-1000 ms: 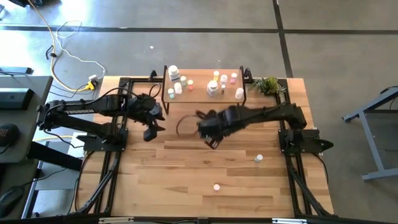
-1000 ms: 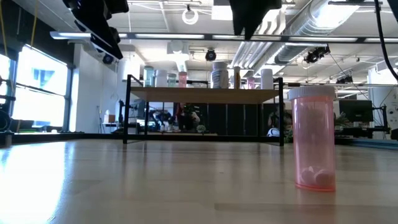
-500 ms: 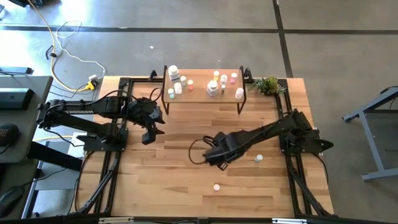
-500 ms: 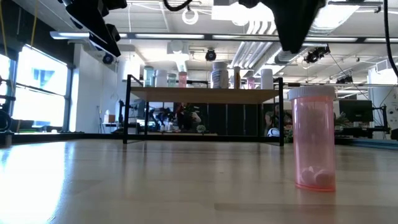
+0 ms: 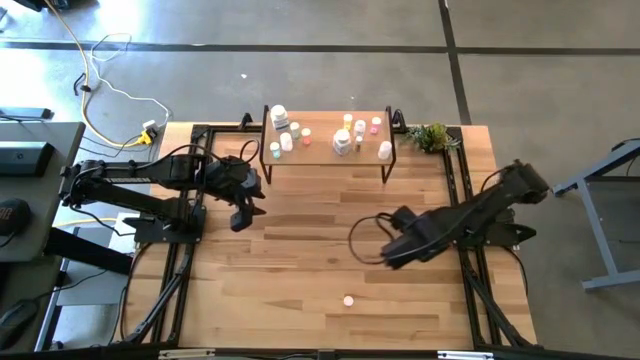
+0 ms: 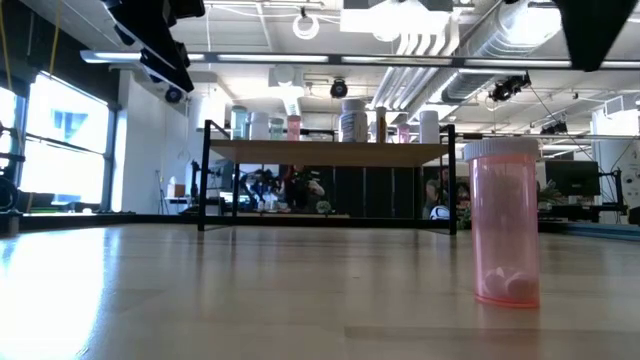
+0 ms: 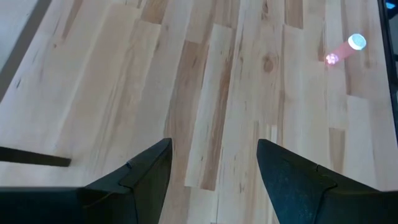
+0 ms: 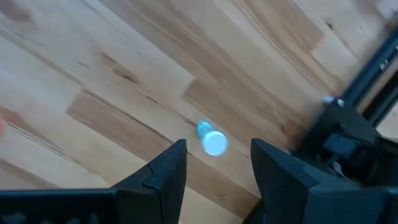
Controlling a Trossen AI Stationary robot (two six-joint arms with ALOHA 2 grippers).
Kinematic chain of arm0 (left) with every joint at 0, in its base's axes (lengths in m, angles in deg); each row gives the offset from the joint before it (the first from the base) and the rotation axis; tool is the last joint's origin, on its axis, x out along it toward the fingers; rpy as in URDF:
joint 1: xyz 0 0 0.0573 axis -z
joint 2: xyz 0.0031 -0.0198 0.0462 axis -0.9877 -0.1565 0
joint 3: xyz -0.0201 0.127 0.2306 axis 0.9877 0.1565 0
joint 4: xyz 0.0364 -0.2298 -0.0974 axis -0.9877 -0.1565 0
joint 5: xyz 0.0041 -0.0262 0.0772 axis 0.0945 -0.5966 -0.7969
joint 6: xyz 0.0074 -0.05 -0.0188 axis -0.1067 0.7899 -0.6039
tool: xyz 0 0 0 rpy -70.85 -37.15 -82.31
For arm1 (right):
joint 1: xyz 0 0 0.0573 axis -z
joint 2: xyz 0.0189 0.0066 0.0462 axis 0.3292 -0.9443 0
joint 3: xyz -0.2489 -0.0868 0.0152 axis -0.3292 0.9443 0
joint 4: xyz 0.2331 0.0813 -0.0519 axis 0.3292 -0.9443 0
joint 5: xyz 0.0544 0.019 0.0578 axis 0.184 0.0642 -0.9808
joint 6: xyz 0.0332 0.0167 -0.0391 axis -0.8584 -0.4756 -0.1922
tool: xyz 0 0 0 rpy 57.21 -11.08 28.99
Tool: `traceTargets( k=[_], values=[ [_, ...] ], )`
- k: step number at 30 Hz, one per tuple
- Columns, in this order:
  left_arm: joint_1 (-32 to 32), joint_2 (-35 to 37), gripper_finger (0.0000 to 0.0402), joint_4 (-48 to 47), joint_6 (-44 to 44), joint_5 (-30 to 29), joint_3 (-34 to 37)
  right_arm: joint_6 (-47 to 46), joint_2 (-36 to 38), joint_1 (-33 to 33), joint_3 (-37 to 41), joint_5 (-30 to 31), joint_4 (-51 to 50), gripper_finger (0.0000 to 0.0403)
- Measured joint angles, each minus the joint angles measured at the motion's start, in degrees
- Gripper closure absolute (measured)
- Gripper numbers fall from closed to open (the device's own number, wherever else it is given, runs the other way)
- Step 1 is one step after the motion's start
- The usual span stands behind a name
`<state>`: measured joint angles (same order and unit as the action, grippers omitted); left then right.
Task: Pick and place medicine bottles onto shelf by color
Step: Put the blue pill bottle on the shelf
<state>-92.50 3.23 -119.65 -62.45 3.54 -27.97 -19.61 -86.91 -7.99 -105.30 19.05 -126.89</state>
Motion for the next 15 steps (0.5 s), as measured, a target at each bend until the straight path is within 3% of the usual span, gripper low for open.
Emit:
traceTargets(
  k=[15],
  values=[
    [0.0,0.0,0.0177,2.8,7.0,-0.2,0.0,-3.8,15.7,-4.4,13.3,0.1,3.3,0.0233]
  ],
)
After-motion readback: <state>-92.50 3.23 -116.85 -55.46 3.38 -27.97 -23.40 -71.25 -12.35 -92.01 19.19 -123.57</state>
